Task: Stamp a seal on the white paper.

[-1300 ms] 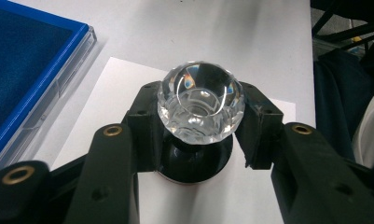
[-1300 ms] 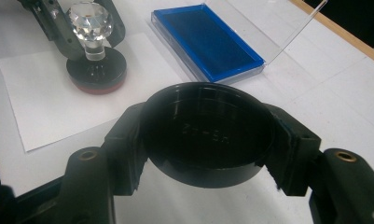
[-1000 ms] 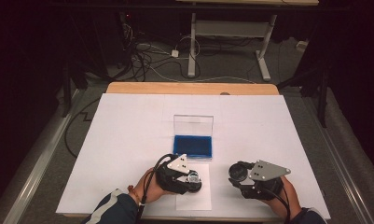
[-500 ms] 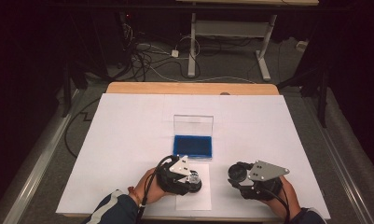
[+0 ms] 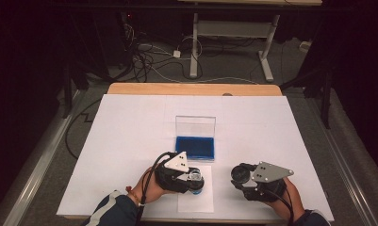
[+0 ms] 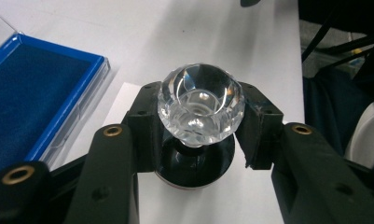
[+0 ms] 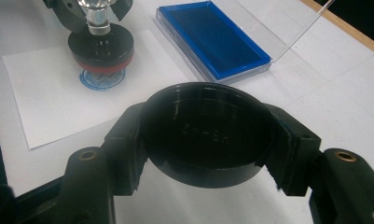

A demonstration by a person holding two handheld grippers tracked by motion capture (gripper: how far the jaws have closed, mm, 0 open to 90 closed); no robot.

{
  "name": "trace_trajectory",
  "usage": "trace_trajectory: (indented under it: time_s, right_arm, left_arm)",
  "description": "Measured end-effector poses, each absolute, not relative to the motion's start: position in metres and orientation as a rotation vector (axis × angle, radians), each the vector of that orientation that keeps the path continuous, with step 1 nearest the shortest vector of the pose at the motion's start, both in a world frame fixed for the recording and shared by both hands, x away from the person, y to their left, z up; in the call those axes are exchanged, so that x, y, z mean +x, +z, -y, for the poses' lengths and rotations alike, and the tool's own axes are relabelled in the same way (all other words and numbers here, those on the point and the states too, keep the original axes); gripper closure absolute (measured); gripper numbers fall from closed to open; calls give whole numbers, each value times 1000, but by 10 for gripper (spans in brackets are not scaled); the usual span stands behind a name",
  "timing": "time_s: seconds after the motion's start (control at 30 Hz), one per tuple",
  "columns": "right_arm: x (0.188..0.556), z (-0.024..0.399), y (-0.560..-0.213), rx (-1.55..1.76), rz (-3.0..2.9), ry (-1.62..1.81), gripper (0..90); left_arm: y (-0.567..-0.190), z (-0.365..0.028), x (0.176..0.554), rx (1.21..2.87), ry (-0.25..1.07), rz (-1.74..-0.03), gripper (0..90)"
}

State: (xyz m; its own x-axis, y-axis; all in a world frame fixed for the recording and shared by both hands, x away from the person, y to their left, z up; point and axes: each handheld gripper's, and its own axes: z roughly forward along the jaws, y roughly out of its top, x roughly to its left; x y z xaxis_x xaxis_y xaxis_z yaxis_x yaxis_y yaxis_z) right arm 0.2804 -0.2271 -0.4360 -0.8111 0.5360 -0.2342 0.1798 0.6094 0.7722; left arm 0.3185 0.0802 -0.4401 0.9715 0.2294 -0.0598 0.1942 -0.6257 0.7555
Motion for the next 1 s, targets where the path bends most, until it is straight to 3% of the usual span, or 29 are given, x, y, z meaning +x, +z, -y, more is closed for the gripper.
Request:
trace_trajectory:
  time_s: [1.0]
  right_arm:
    - [282,221,-437,549,-2400,1088,389]
  left_arm:
    - [-411,-96,323,2117,121,-318,542]
